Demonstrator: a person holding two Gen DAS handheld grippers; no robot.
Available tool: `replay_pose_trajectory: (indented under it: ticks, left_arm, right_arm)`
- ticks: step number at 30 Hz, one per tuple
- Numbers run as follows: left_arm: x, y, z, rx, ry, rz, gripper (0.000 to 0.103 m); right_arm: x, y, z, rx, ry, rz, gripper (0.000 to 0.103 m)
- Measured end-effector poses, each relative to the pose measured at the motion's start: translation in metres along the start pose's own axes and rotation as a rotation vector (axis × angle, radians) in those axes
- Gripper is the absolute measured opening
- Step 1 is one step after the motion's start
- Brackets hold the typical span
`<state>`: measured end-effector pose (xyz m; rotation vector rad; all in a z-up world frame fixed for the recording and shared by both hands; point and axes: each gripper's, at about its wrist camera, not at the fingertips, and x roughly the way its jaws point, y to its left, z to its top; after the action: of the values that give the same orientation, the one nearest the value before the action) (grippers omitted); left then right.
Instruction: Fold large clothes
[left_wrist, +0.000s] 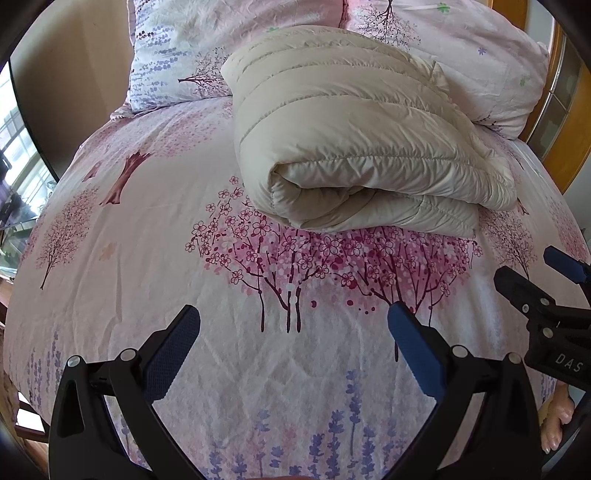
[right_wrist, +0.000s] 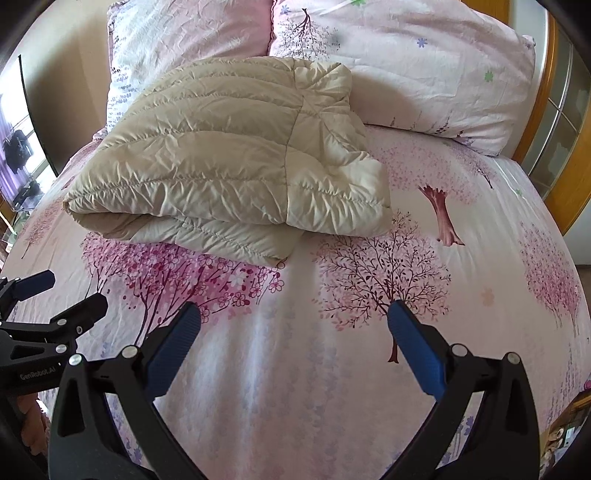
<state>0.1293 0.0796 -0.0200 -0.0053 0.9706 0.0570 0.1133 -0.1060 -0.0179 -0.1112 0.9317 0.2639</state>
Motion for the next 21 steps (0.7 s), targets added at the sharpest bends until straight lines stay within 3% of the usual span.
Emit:
replay_pose_trajectory:
  ticks: [21]
  left_arm:
    - [0.0012, -0.0007, 0.0005, 0.001, 0.001, -0.005, 0.102]
  right_arm:
    - [0.0034, -0.0023, -0.0005, 0.006, 0.006, 0.008, 0.101]
